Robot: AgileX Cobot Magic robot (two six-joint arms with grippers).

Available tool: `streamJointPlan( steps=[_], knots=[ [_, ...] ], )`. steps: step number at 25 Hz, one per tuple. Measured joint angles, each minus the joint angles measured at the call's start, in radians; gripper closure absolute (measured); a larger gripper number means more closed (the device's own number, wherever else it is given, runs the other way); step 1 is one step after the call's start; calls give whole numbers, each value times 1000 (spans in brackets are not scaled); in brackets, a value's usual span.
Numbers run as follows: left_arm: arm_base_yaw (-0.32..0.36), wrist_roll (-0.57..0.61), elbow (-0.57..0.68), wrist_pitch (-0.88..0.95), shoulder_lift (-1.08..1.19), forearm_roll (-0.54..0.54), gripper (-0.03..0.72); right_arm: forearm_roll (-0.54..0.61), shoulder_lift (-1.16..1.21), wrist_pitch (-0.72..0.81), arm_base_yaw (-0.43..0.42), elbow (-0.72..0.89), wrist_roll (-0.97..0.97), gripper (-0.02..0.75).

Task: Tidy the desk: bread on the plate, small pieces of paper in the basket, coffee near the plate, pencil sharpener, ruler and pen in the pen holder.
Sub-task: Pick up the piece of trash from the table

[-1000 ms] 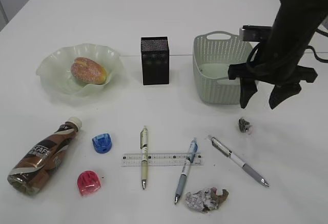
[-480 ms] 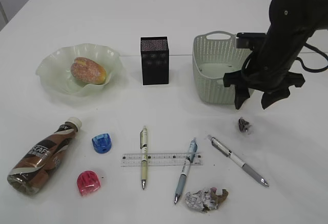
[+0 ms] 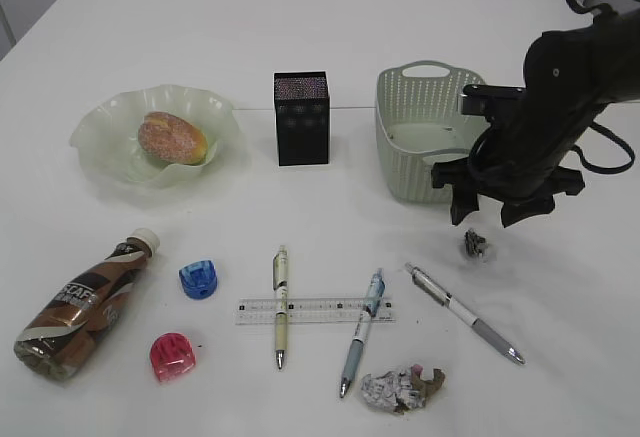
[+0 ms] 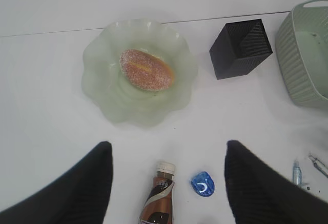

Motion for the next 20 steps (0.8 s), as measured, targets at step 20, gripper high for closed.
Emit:
streamJointPlan(
  steps=[20],
  knots=[
    [0, 0, 0, 0, 0, 0, 191, -42, 28, -124, 0, 85, 31, 260]
  ],
)
